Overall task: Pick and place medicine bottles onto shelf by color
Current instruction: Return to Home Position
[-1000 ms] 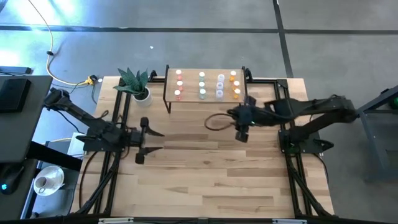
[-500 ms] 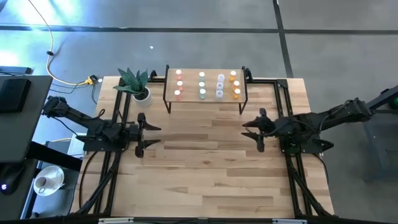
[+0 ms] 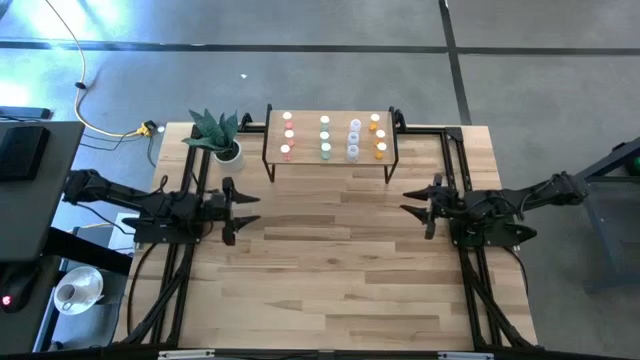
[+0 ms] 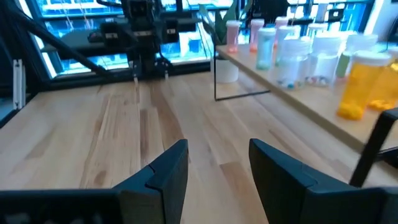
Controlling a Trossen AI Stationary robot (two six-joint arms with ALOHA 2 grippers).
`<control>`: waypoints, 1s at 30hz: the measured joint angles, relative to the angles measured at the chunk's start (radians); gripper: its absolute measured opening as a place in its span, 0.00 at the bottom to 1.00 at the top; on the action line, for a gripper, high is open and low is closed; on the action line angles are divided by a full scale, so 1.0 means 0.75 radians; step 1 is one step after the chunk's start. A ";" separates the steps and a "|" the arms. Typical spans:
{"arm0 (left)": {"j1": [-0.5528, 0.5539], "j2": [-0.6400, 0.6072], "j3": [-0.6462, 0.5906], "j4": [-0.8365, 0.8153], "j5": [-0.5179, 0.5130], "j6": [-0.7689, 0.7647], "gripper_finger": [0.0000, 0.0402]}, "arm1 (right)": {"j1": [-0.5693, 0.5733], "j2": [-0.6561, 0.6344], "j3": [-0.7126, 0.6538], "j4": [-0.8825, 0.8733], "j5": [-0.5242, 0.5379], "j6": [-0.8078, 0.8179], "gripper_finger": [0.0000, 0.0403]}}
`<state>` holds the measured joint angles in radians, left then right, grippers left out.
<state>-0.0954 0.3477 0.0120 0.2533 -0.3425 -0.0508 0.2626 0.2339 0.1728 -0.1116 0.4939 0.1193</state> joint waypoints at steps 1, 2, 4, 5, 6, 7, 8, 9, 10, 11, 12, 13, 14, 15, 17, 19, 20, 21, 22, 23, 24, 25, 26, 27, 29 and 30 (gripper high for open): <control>0.020 -0.002 0.000 0.000 0.004 0.001 0.57 | 0.000 -0.043 -0.006 -0.020 0.000 -0.010 0.40; 0.042 -0.004 0.000 0.000 0.014 0.008 0.57 | 0.000 -0.086 -0.009 -0.048 0.000 -0.018 0.40; 0.091 -0.009 0.000 0.000 0.050 0.025 0.57 | 0.000 -0.170 -0.009 -0.112 0.000 -0.020 0.40; 0.118 -0.012 0.000 0.000 0.069 0.033 0.57 | 0.000 -0.211 -0.009 -0.146 0.000 -0.019 0.40; 0.144 -0.014 0.000 0.000 0.092 0.035 0.57 | 0.000 -0.252 -0.008 -0.176 0.000 -0.019 0.40; 0.172 -0.016 0.000 -0.001 0.117 0.036 0.57 | 0.000 -0.295 -0.008 -0.204 -0.001 -0.018 0.40; 0.200 -0.016 0.000 0.000 0.143 0.035 0.57 | 0.000 -0.312 -0.007 -0.228 0.002 -0.014 0.40; 0.225 -0.016 0.000 -0.002 0.172 0.028 0.57 | 0.000 -0.309 -0.005 -0.229 0.005 -0.006 0.40; 0.252 -0.017 0.000 -0.003 0.201 0.015 0.57 | 0.000 -0.309 -0.006 -0.249 0.007 0.000 0.40; 0.277 -0.016 0.000 -0.004 0.234 0.000 0.57 | 0.000 -0.303 -0.007 -0.258 0.009 0.009 0.40; 0.298 -0.014 0.000 -0.006 0.268 -0.014 0.57 | 0.000 -0.297 -0.010 -0.257 0.009 0.014 0.40; 0.318 -0.014 0.000 -0.013 0.297 -0.026 0.57 | 0.000 -0.298 -0.018 -0.264 0.009 0.023 0.40; 0.334 -0.015 0.000 -0.021 0.325 -0.034 0.57 | 0.000 -0.301 -0.029 -0.277 0.010 0.033 0.40; 0.347 -0.015 0.000 -0.024 0.346 -0.044 0.57 | 0.000 -0.305 -0.039 -0.282 0.010 0.045 0.40; 0.360 -0.015 0.000 -0.027 0.353 -0.062 0.57 | 0.000 -0.307 -0.060 -0.280 0.011 0.053 0.40; 0.365 -0.014 0.000 -0.027 0.348 -0.068 0.57 | 0.000 -0.307 -0.090 -0.269 0.011 0.060 0.40; 0.363 -0.014 0.000 -0.027 0.340 -0.069 0.57 | 0.000 -0.302 -0.091 -0.260 0.010 0.073 0.40; 0.362 -0.014 0.000 -0.027 0.338 -0.070 0.57 | 0.000 -0.297 -0.091 -0.260 0.008 0.081 0.40; 0.362 -0.014 0.000 -0.027 0.340 -0.078 0.57 | 0.000 -0.297 -0.091 -0.256 0.009 0.085 0.40; 0.362 -0.014 0.000 -0.027 0.342 -0.085 0.57 | 0.000 -0.297 -0.092 -0.255 0.008 0.086 0.40; 0.362 -0.014 0.000 -0.027 0.341 -0.093 0.57 | 0.000 -0.297 -0.092 -0.255 0.008 0.091 0.40; 0.362 -0.014 0.000 -0.027 0.341 -0.093 0.57 | 0.000 -0.297 -0.092 -0.255 0.009 0.114 0.40; 0.362 -0.014 0.000 -0.027 0.341 -0.093 0.57 | 0.000 -0.297 -0.092 -0.254 0.008 0.135 0.40; 0.362 -0.014 0.000 -0.026 0.341 -0.093 0.57 | 0.000 -0.297 -0.092 -0.255 0.008 0.153 0.40; 0.359 -0.014 0.000 -0.024 0.341 -0.093 0.57 | 0.000 -0.295 -0.092 -0.255 0.007 0.182 0.40; 0.354 -0.014 0.000 -0.024 0.340 -0.094 0.57 | 0.000 -0.295 -0.092 -0.255 0.007 0.190 0.40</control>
<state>0.1699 0.3370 0.0120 0.2352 -0.0874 -0.1209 0.2626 0.0128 0.1040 -0.3027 0.4992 0.2617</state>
